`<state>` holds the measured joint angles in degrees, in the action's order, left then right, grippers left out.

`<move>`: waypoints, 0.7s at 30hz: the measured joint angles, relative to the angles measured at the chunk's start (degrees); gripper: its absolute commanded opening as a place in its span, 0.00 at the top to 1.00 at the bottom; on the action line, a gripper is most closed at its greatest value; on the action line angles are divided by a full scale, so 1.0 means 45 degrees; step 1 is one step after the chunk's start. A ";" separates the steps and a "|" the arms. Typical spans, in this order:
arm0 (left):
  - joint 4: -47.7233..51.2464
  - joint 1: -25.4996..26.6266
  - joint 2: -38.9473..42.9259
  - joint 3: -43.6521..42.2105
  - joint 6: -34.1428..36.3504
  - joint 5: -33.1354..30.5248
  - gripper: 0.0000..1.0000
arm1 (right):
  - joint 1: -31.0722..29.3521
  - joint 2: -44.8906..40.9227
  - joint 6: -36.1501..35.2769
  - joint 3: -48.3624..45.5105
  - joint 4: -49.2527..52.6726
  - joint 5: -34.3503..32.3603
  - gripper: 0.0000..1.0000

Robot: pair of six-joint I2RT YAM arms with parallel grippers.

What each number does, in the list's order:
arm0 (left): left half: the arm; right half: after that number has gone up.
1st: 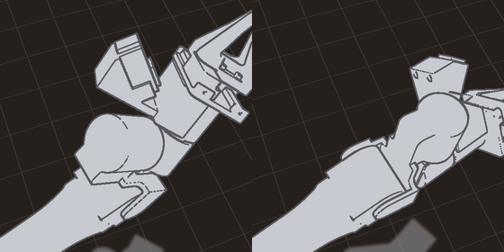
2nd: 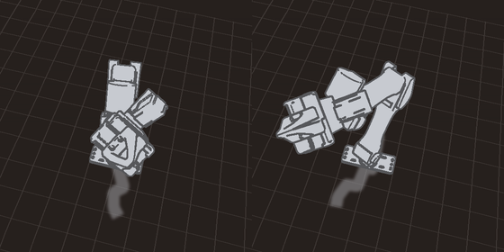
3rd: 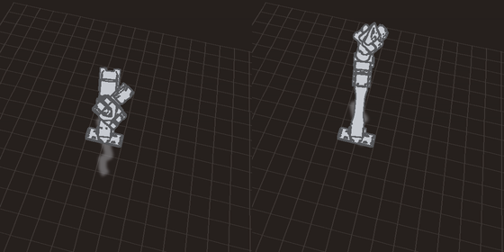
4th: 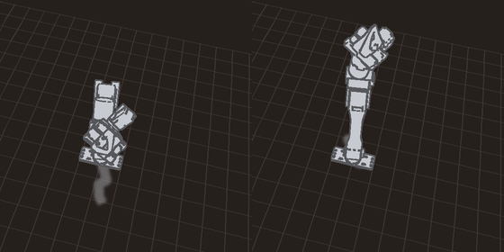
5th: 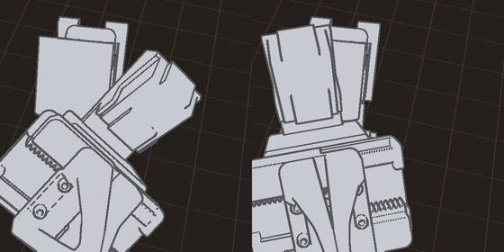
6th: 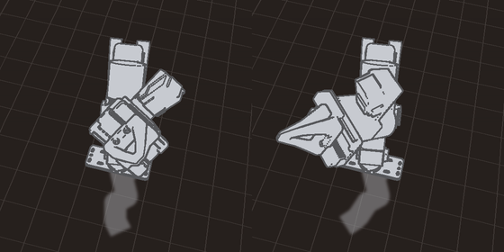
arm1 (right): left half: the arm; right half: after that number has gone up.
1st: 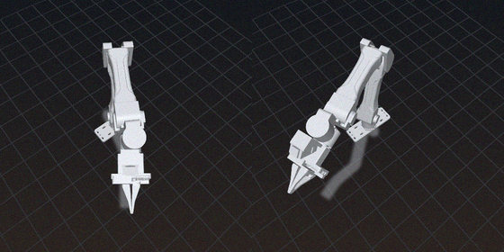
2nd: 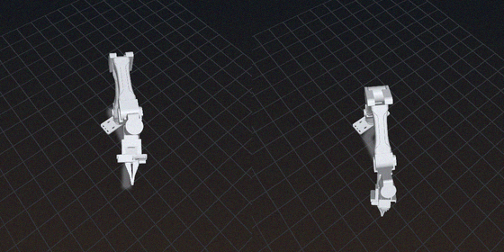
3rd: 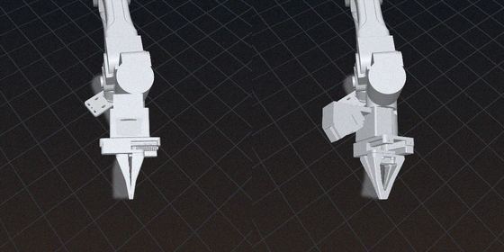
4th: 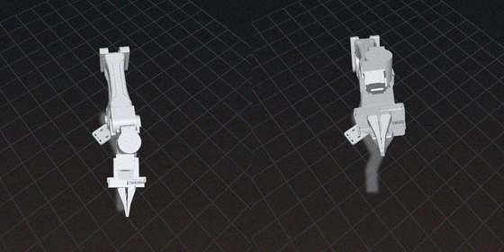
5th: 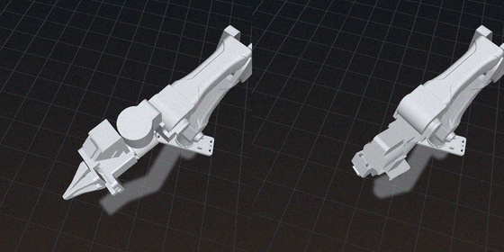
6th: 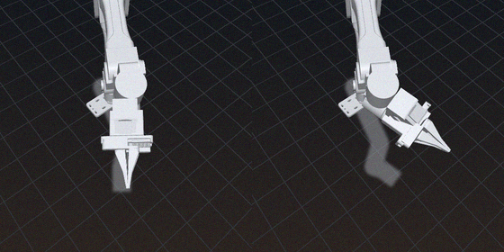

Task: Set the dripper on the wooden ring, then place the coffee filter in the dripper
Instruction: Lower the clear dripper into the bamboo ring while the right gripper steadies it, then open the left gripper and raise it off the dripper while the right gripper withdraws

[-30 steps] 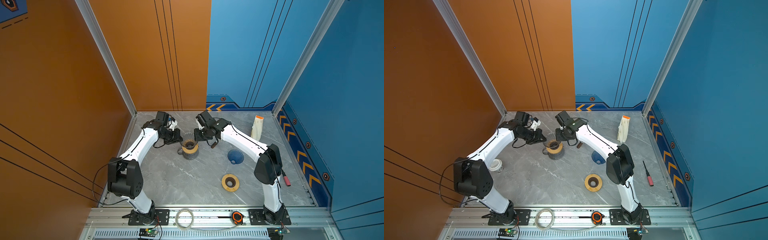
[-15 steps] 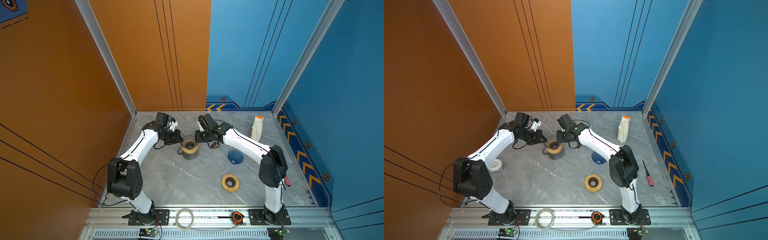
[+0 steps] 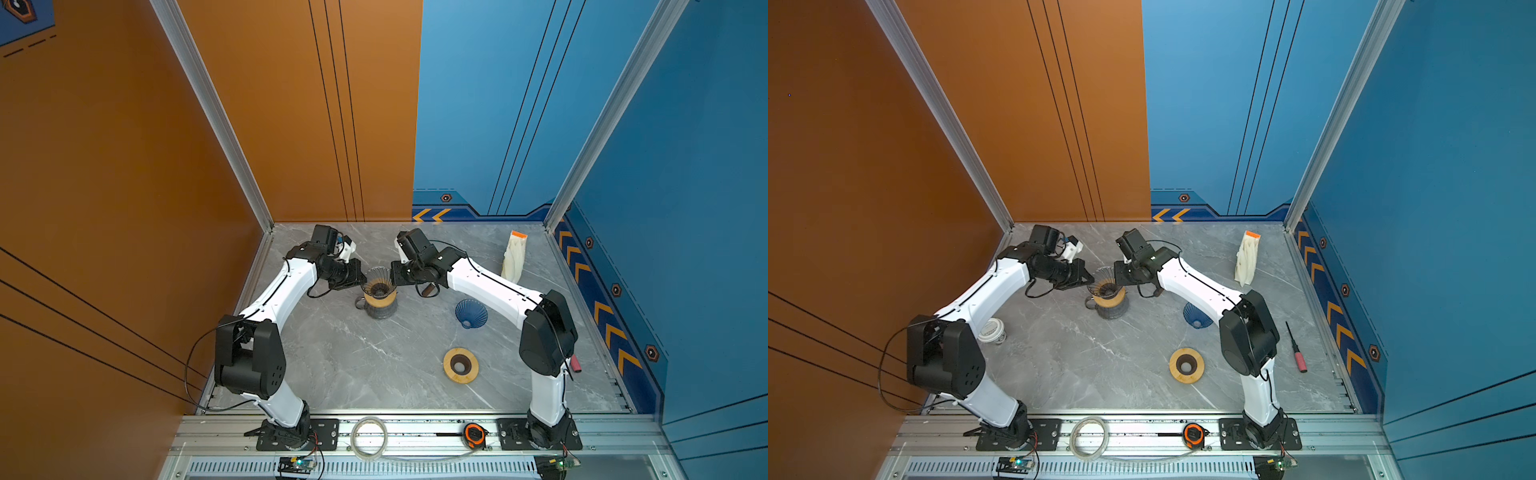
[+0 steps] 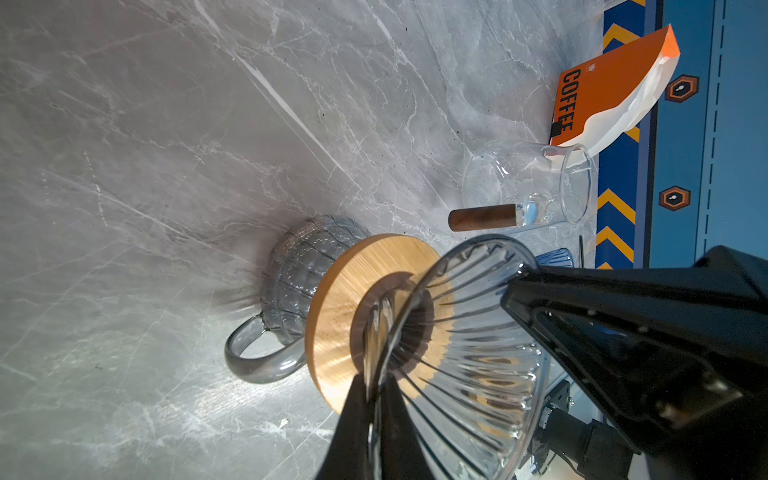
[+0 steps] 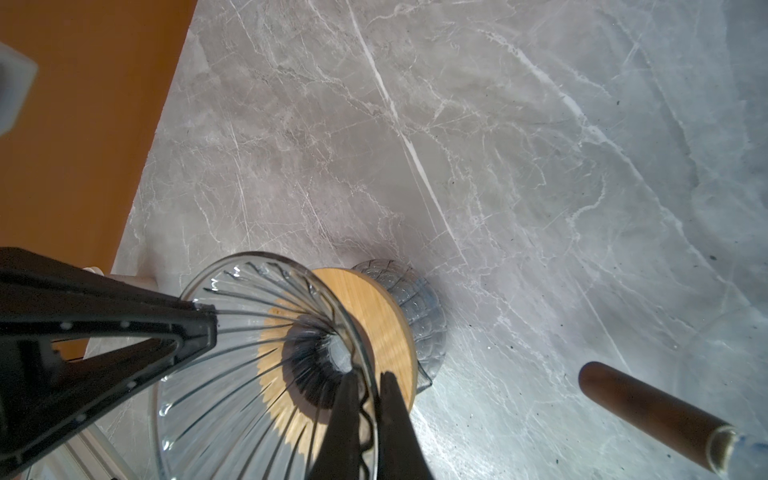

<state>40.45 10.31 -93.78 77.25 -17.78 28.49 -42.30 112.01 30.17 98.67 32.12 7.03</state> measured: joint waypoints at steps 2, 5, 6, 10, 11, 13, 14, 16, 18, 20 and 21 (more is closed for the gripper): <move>-0.0015 0.0049 -0.0112 0.0000 0.0005 -0.0131 0.82 | -0.0005 0.0049 -0.0029 0.0029 0.0155 0.0189 0.84; 0.0015 0.0141 -0.0267 0.0000 0.0005 -0.0355 0.78 | -0.0005 0.0117 -0.0034 0.0141 0.0432 0.0457 0.80; 0.0015 0.0146 -0.0287 0.0000 0.0000 -0.0398 0.76 | -0.0005 0.0136 -0.0024 0.0214 0.0525 0.0500 0.78; 0.0068 0.0141 -0.0287 0.0073 -0.0010 -0.0685 0.71 | -0.0005 0.0170 -0.0039 0.0495 0.0763 0.0641 0.67; 0.0092 0.0141 -0.0287 0.0112 -0.0024 -0.0733 0.69 | -0.0005 0.0170 -0.0029 0.0529 0.0767 0.0665 0.65; 0.0121 0.0141 -0.0287 0.0238 -0.0044 -0.0821 0.63 | -0.0005 0.0170 -0.0049 0.0549 0.0777 0.0733 0.60; 0.0121 0.0141 -0.0282 0.0306 -0.0053 -0.0860 0.61 | -0.0005 0.0170 -0.0078 0.0549 0.0792 0.0738 0.58; 0.0131 0.0141 -0.0253 0.0427 -0.0102 -0.0903 0.55 | 0.0000 0.0170 -0.0073 0.0549 0.0874 0.0738 0.56; 0.0136 0.0141 -0.0185 0.0539 -0.0131 -0.0947 0.50 | 0.0000 0.0170 -0.0112 0.0549 0.0879 0.0733 0.53; 0.0175 0.0141 -0.0063 0.0631 -0.0146 -0.0991 0.46 | 0.0000 0.0141 -0.0175 0.0549 0.0928 0.0729 0.51; 0.0180 0.0141 0.0015 0.0690 -0.0175 -0.0996 0.44 | 0.0000 0.0107 -0.0214 0.0549 0.0971 0.0724 0.51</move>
<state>41.25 10.94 -93.71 80.36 -18.57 24.01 -42.30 112.49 29.21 101.14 36.49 10.28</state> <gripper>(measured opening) 0.533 0.484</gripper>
